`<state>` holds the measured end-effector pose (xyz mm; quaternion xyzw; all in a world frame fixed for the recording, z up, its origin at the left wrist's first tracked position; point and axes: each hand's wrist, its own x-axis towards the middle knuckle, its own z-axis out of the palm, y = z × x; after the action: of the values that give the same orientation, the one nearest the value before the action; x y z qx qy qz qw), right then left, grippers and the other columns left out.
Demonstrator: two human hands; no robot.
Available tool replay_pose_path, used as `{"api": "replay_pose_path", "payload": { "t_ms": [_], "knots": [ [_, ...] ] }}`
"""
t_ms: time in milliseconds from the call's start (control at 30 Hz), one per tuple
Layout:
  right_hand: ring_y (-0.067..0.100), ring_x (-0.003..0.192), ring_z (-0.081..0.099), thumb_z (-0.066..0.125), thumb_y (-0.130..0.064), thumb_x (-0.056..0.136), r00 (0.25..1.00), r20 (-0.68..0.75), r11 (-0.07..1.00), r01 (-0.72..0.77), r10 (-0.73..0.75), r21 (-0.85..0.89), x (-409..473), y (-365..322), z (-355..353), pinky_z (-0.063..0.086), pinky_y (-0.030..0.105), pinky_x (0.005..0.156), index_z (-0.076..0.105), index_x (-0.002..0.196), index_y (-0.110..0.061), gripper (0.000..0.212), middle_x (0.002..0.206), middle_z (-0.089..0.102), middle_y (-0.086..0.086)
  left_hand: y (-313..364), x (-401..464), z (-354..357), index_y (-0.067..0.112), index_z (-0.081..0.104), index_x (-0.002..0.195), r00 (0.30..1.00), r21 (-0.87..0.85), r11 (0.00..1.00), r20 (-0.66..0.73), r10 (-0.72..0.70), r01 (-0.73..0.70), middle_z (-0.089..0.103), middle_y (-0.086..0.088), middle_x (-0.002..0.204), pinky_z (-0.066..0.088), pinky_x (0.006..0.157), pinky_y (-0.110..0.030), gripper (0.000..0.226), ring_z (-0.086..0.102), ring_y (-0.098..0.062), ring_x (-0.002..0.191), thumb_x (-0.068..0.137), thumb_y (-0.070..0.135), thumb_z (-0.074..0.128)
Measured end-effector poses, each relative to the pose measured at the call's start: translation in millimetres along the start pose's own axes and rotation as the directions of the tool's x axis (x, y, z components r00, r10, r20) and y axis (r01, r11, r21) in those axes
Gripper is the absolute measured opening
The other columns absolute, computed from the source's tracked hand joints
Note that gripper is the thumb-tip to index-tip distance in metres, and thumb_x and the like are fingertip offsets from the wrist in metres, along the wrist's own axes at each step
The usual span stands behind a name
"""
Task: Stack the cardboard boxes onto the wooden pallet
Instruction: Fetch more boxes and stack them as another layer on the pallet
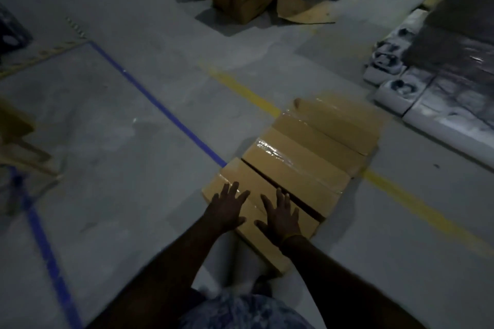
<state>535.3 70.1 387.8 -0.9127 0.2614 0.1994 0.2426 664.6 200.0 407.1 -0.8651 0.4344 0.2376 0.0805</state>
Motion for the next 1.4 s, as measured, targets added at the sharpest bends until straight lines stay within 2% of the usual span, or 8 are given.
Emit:
{"api": "replay_pose_path", "payload": {
  "t_ms": [233,433,633,733,1000,1133,1233,1400],
  "knots": [
    [0.038,0.151,-0.011,0.052,-0.052,0.097,0.972,-0.067,0.966,-0.214,0.225,0.143,44.9,9.5,-4.7,0.008,0.065,0.117,0.006,0.157,-0.034,0.077,0.165,-0.015,0.009,-19.9,83.3,-21.8,0.03,0.007,0.159,0.976,0.119,0.971,0.1,0.193,-0.205,-0.001,-0.012,0.167,0.026,0.117,-0.058,0.086,0.005,-0.039,0.152,0.094,0.048,0.061],
    [0.039,0.151,-0.008,0.05,-0.054,0.098,0.881,-0.037,0.852,-0.444,0.472,0.276,106.2,-10.1,19.8,0.011,0.064,0.117,0.008,0.158,-0.033,0.076,0.165,-0.016,0.011,-53.9,171.1,-23.7,0.029,0.007,0.159,0.903,0.186,0.893,0.222,0.368,-0.409,0.001,-0.012,0.167,0.026,0.117,-0.057,0.085,0.006,-0.038,0.152,0.094,0.045,0.061],
    [0.039,0.15,-0.014,0.046,-0.057,0.097,0.667,0.04,0.575,-0.671,0.744,0.468,194.6,-53.8,64.6,0.008,0.064,0.117,0.011,0.158,-0.033,0.074,0.163,-0.021,0.012,-85.5,286.6,5.1,0.03,0.004,0.159,0.756,0.191,0.754,0.378,0.535,-0.629,-0.005,-0.011,0.167,0.019,0.12,-0.057,0.084,-0.001,-0.036,0.152,0.096,0.047,0.057],
    [0.039,0.149,-0.016,0.044,-0.06,0.097,0.527,0.045,0.422,-0.727,0.849,0.542,247.6,-67.4,96.9,0.009,0.064,0.117,0.013,0.157,-0.035,0.072,0.162,-0.025,0.011,-90.1,342.4,39.9,0.029,0.004,0.159,0.671,0.204,0.649,0.376,0.639,-0.733,-0.007,-0.012,0.167,0.019,0.119,-0.057,0.083,-0.004,-0.037,0.152,0.097,0.048,0.054],
    [0.038,0.146,-0.028,0.045,-0.07,0.091,0.178,0.175,0.007,-0.721,0.968,0.693,352.3,-67.0,237.8,0.015,0.071,0.113,0.013,0.157,-0.038,0.08,0.157,-0.039,0.005,-87.9,443.2,173.8,0.03,0.013,0.158,0.436,0.206,0.385,0.391,0.811,-0.9,0.004,-0.013,0.166,0.025,0.117,-0.053,0.075,0.007,-0.038,0.152,0.095,0.056,0.043],
    [0.037,0.145,-0.03,0.052,-0.071,0.087,0.025,0.294,-0.212,-0.636,0.956,0.742,374.5,-65.4,289.2,0.014,0.074,0.111,0.005,0.156,-0.044,0.087,0.152,-0.046,0.0,-92.9,470.3,217.9,0.033,0.022,0.156,0.402,0.274,0.322,0.317,0.859,-0.906,0.013,-0.015,0.165,0.026,0.113,-0.055,0.081,0.018,-0.04,0.149,0.087,0.056,0.056],
    [0.035,0.145,-0.032,0.057,-0.068,0.086,-0.018,0.295,-0.265,-0.497,0.955,0.827,385.6,-69.7,305.9,0.019,0.074,0.109,0.006,0.156,-0.046,0.088,0.154,-0.044,-0.004,-92.5,488.3,228.3,0.035,0.027,0.153,0.376,0.334,0.3,0.191,0.907,-0.894,0.022,-0.011,0.162,0.032,0.107,-0.057,0.081,0.032,-0.037,0.142,0.082,0.064,0.053],
    [0.036,0.145,-0.031,0.067,-0.066,0.08,-0.155,0.329,-0.363,-0.342,0.931,0.866,396.5,-74.6,308.3,0.017,0.071,0.112,0.012,0.154,-0.05,0.093,0.153,-0.045,-0.002,-87.8,511.4,232.8,0.04,0.02,0.153,0.396,0.166,0.366,0.218,0.892,-0.916,0.026,-0.014,0.158,0.038,0.103,-0.06,0.085,0.041,-0.044,0.133,0.08,0.073,0.049]
  ]
}}
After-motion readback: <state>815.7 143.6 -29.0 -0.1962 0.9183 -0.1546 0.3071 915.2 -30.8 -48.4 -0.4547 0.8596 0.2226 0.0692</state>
